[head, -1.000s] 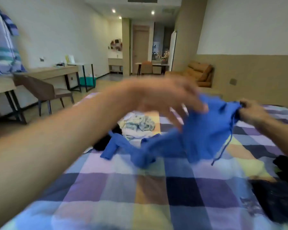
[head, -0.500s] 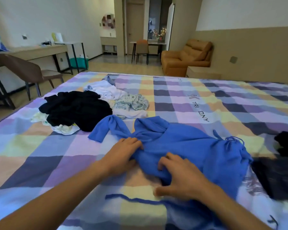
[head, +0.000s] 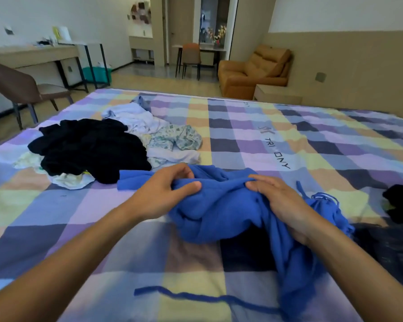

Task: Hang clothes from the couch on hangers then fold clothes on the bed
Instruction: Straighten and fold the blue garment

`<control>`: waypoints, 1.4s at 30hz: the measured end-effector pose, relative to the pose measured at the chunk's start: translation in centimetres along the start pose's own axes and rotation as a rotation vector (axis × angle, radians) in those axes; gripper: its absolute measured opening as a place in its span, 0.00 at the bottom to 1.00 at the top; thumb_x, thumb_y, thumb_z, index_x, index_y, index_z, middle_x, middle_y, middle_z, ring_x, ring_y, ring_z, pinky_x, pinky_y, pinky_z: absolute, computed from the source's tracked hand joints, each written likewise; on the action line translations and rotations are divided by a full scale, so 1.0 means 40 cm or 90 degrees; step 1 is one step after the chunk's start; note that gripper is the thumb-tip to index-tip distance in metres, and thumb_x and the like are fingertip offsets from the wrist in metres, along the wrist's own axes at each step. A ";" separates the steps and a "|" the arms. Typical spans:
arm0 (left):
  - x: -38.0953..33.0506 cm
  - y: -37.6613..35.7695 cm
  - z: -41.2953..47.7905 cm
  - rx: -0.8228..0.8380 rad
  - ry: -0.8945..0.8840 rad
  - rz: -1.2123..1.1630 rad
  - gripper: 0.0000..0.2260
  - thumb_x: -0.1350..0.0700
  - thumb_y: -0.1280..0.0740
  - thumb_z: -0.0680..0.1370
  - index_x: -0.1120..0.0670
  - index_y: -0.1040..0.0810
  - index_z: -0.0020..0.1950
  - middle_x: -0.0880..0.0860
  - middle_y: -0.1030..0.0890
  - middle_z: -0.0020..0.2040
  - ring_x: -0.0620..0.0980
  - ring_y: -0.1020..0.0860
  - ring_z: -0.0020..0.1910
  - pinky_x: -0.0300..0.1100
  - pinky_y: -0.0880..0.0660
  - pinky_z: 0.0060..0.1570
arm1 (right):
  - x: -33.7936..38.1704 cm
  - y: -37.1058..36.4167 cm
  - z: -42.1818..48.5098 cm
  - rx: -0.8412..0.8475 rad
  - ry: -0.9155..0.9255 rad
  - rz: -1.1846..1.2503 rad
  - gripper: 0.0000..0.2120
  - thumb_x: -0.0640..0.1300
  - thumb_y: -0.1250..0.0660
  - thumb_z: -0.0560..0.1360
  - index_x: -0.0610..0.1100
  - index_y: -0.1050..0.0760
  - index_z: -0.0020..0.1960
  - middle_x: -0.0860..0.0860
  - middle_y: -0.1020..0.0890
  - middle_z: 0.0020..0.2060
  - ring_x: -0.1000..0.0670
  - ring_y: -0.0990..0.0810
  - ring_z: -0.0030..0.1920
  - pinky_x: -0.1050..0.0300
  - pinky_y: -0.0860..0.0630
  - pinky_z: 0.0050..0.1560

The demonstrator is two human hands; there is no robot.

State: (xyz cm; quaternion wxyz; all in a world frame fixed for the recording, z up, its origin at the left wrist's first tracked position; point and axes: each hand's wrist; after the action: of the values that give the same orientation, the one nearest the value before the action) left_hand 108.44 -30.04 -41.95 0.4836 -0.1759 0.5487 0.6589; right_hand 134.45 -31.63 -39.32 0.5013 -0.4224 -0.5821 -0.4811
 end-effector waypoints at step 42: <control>-0.110 -0.122 -0.159 -0.292 0.373 -0.871 0.17 0.52 0.41 0.84 0.61 0.20 0.61 0.60 0.14 0.53 0.54 0.14 0.46 0.47 0.16 0.45 | -0.200 -0.128 -0.153 -0.206 0.241 -0.268 0.14 0.32 0.30 0.66 0.48 0.32 0.37 0.55 0.31 0.27 0.56 0.35 0.28 0.62 0.36 0.31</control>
State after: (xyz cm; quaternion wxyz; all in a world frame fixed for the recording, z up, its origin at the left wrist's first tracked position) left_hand 112.68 -38.01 -43.44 0.5697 -0.7376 0.2737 0.2378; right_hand 131.68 -38.63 -47.72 0.4165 -0.2704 -0.4690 -0.7303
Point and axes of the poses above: each hand's wrist, its own z-axis towards the middle knuckle, its own y-axis out of the back of the hand, x = y × z
